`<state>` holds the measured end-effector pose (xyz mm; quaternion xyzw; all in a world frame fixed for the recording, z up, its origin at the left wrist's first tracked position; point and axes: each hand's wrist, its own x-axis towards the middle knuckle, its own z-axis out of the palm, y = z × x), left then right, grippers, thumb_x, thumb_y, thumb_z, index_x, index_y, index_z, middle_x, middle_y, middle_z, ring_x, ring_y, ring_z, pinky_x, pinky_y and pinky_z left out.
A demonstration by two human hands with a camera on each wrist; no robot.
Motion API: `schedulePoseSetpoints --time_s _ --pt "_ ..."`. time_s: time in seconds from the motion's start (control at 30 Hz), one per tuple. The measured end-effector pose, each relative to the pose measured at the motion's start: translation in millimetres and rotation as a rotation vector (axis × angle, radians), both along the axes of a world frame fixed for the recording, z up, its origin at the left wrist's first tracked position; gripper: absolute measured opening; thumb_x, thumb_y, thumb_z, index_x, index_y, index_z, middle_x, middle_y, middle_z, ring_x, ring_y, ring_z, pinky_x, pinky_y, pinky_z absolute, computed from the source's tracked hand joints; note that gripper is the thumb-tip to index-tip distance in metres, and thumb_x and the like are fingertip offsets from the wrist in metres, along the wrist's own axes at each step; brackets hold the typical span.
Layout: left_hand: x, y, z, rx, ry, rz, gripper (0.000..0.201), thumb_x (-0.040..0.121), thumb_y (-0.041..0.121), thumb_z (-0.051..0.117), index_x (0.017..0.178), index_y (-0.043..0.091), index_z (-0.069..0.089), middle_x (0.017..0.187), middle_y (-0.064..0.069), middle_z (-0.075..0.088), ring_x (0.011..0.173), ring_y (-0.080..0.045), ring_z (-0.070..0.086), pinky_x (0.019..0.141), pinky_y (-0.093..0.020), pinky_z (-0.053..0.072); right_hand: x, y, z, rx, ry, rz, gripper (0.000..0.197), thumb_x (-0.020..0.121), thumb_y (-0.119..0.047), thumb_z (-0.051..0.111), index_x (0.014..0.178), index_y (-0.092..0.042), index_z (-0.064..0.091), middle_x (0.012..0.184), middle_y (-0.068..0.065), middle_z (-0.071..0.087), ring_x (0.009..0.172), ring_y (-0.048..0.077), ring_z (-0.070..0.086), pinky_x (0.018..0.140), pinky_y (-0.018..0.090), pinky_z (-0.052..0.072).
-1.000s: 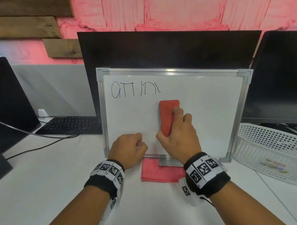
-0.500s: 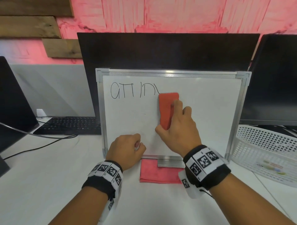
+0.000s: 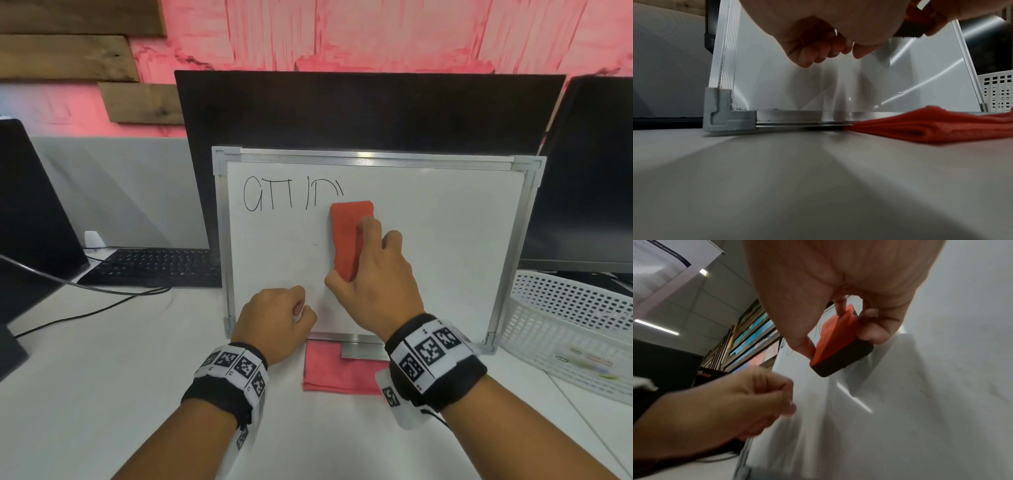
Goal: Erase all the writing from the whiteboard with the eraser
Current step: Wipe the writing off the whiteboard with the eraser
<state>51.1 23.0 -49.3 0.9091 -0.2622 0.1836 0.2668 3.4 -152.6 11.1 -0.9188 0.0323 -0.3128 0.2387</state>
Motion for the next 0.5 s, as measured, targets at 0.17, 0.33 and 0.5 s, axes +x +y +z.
schedulePoseSetpoints --time_s 0.17,0.33,0.5 --pt "-1.0 -0.9 0.3 0.002 0.002 -0.002 0.027 0.086 0.033 0.055 0.066 0.019 0.044 0.055 0.002 0.05 0.057 -0.023 0.052 0.054 -0.038 0.049 -10.3 2.3 -22.9 0.005 0.041 0.01 0.078 0.077 -0.043 0.069 0.139 -0.024 0.027 0.104 0.006 0.04 0.07 0.033 0.053 0.064 0.045 0.056" --pt "0.6 -1.4 0.0 0.002 0.007 -0.003 0.028 0.086 0.032 0.056 0.065 0.021 0.042 0.055 0.004 0.049 0.055 -0.021 0.051 0.053 -0.033 0.047 6.1 1.1 15.7 0.009 -0.036 0.008 0.079 0.078 -0.047 0.071 0.14 -0.024 0.026 0.108 0.007 0.039 0.074 0.033 0.054 0.066 0.041 0.055" --pt "-0.1 -1.0 0.4 -0.003 0.011 0.004 0.028 0.087 0.031 0.056 0.064 0.02 0.043 0.055 0.004 0.049 0.056 -0.022 0.052 0.053 -0.035 0.048 12.3 4.6 31.0 -0.007 -0.053 0.008 0.079 0.079 -0.048 0.07 0.14 -0.025 0.025 0.108 0.007 0.039 0.073 0.032 0.053 0.064 0.039 0.053"
